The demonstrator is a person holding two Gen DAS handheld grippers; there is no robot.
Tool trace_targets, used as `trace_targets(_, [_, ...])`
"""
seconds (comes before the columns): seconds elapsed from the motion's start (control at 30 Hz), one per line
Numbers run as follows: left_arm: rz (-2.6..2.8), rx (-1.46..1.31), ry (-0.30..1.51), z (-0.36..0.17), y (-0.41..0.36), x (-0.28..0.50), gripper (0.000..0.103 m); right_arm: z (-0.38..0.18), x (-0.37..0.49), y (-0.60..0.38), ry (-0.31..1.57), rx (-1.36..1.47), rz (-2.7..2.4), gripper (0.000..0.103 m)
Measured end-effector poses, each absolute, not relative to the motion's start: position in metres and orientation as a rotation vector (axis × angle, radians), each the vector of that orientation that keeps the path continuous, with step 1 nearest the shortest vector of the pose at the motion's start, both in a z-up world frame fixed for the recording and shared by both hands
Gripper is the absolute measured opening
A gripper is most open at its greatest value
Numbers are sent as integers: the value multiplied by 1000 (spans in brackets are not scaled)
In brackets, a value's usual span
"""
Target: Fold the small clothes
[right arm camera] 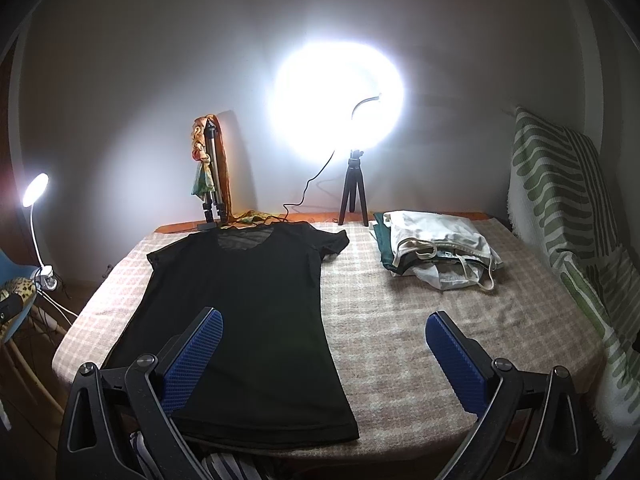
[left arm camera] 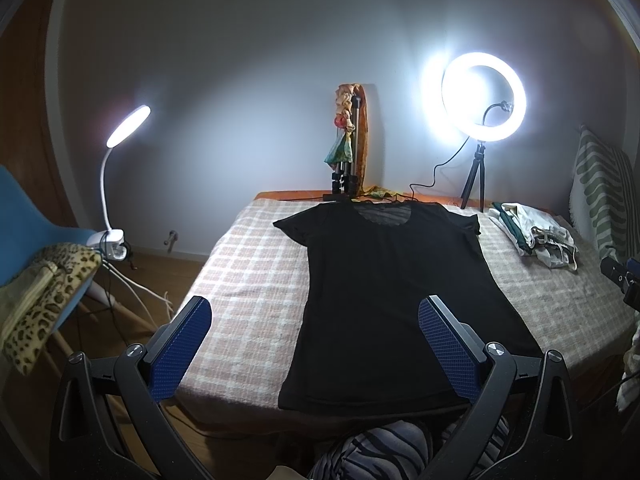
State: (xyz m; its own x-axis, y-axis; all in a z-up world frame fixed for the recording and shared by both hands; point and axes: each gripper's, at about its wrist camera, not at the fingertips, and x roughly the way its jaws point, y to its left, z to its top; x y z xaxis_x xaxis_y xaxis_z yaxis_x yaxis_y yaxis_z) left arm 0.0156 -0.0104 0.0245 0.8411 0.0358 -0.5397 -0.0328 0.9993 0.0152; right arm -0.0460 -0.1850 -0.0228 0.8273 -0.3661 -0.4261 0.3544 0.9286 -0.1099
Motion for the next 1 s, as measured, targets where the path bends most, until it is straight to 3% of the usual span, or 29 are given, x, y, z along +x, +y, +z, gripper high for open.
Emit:
trace_targets(0.3, [70, -21, 610, 0, 10, 29, 103, -16, -20, -176, 437, -59, -335, 103])
trace_targets(0.63, [26, -68, 738, -69, 44, 49, 99, 8, 58, -145, 416, -96, -132, 103])
trace_targets(0.73, [-5, -137, 788, -90, 57, 55, 86, 11, 98, -134, 476, -99, -65, 103])
trace_targets(0.83, [-30, -198, 836, -110, 65, 65, 84, 10, 134, -126, 536, -35, 30, 103])
trace_targets(1.0, [-82, -290, 909, -140, 73, 78, 69, -3, 199, -114, 626, 59, 104, 98])
